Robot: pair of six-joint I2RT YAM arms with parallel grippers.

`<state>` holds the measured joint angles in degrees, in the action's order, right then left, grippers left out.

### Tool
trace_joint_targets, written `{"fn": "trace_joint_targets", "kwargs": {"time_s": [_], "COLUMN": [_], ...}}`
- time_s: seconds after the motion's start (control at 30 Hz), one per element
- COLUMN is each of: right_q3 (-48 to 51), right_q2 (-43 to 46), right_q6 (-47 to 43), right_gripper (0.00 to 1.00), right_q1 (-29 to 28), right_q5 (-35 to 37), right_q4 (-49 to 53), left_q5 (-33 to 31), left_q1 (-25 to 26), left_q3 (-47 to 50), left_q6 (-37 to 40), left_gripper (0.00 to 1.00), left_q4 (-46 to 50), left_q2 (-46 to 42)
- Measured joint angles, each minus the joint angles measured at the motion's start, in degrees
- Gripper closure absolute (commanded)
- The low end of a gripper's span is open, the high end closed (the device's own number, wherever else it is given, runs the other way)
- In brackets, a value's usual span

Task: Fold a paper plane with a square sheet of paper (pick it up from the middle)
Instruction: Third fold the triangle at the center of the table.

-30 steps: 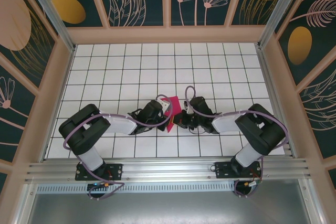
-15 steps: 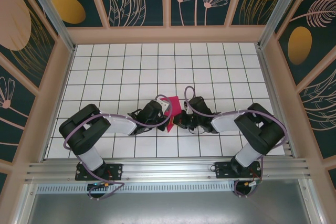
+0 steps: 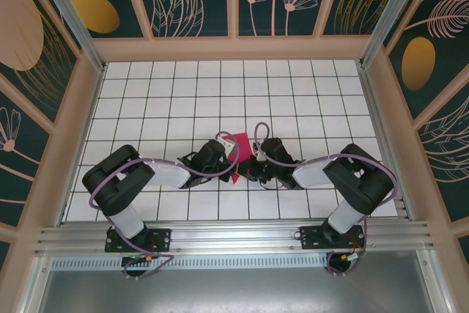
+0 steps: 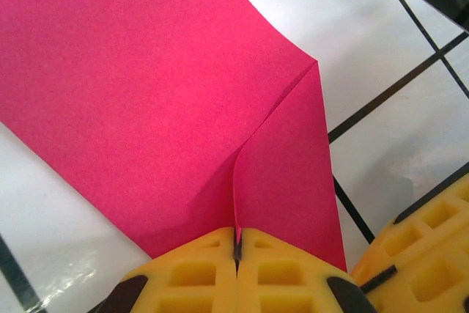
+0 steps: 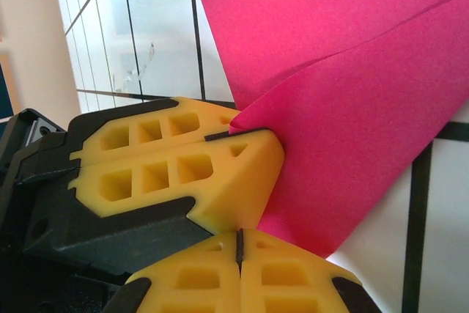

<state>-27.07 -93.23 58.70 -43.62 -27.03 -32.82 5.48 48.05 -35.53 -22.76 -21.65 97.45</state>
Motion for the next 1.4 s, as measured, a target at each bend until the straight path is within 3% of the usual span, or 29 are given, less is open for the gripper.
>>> {"fn": "trace_joint_targets", "kwargs": {"time_s": [0.63,1.4], "right_q3": [2.0,1.4], "right_q2": [-1.4,-1.7], "right_q6": [1.3,1.7], "right_gripper": [1.0,1.0], "right_q1": [0.0,-3.0], "right_q5": [0.5,1.9], "right_q4": [-6.1,-1.3], "left_q5": [-1.1,-1.1], "left_q1": [-0.2,-0.1], "left_q3": [0.3,0.3], "left_q6": [0.2,0.0], "left_gripper": [1.0,1.0], "left_q4": [-0.7,-0.9], "left_q2": [0.0,0.0]}}
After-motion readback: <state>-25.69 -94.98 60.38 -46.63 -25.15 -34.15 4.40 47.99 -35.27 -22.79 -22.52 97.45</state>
